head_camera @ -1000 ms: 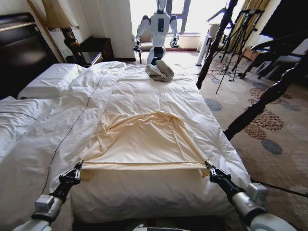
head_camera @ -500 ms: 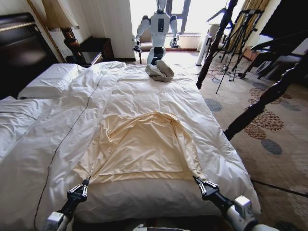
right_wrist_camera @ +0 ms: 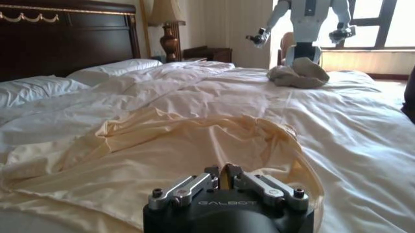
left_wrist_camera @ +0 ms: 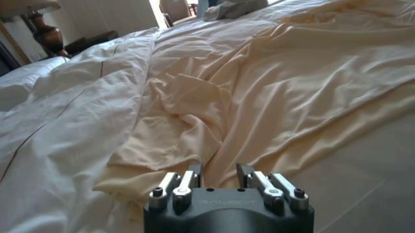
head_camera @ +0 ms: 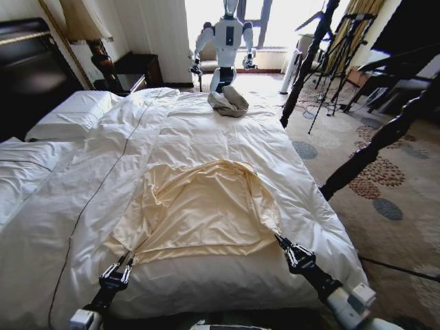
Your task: Pick up the clothes from the bed and hang them on the clothes hanger.
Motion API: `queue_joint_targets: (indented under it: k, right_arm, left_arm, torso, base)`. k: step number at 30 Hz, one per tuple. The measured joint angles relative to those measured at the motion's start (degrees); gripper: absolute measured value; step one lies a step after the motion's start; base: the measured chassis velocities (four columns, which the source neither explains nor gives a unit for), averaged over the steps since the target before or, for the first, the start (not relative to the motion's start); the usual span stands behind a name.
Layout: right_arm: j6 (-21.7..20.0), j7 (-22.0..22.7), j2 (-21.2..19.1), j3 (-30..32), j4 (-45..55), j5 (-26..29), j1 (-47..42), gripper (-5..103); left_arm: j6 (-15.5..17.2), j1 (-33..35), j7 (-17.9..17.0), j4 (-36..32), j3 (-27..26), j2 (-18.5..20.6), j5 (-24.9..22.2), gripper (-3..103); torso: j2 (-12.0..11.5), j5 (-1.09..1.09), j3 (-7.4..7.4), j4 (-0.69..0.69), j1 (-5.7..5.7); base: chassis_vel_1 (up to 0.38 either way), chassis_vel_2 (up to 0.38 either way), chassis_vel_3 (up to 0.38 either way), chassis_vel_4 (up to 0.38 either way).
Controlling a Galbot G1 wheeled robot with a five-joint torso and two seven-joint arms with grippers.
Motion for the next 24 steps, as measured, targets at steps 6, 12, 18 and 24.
queue_joint_targets:
  k: [6, 12, 18, 24]
  right_arm:
    - [1.9, -1.3, 0.3, 7.3, 0.0, 0.1, -4.6, 28]
    - [4.5, -4.8, 0.4, 12.9, -1.7, 0.2, -10.4, 49]
    - [4.2, -6.3, -1.8, 13.3, -2.4, -4.6, -14.2, 71]
    - [8.2, -6.6, -2.4, 12.1, -3.0, -2.5, -10.9, 92]
  left_arm:
    - [-2.2, 0.5, -1.1, -0.8, -1.9, -1.5, -1.8, 56]
    - [-1.0, -1.9, -2.9, -1.9, -3.6, -0.7, -4.6, 79]
    - [0.6, -3.9, -3.2, -2.4, -4.1, -0.3, -4.8, 98]
    - [1.3, -8.1, -4.4, -2.7, -3.2, 0.6, -4.9, 100]
  torso:
    - [0.0, -0.01, 0.00, -0.01, 0.00]
    - [0.0, 0.00, 0.00, -0.04, 0.00]
    - [0.0, -0.01, 0.00, 0.00, 0.00]
    - [0.0, -0.01, 0.00, -0.04, 0.00]
  base:
    - [0.000, 0.000, 0.000, 0.000]
    - [0.000, 0.000, 0.000, 0.000]
    - [0.000, 0.000, 0.000, 0.000]
    - [0.000, 0.000, 0.000, 0.000]
